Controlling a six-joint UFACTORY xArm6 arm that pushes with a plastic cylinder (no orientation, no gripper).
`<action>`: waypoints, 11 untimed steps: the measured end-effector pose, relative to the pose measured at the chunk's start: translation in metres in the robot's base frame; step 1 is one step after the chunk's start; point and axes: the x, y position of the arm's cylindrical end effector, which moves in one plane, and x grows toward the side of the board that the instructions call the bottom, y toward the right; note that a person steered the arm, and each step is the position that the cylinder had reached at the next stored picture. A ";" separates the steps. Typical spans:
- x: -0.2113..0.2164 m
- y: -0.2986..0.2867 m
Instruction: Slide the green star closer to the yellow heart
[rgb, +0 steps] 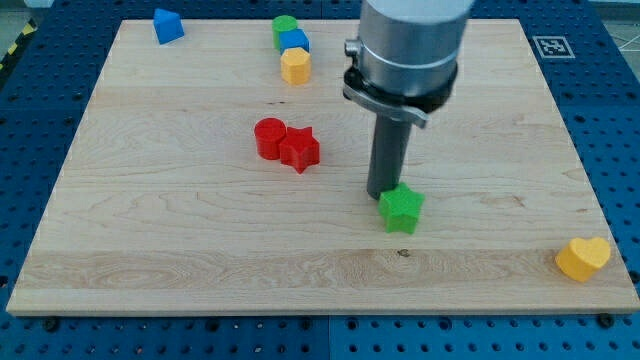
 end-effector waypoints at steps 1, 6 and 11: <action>0.030 0.010; 0.076 0.014; 0.076 0.136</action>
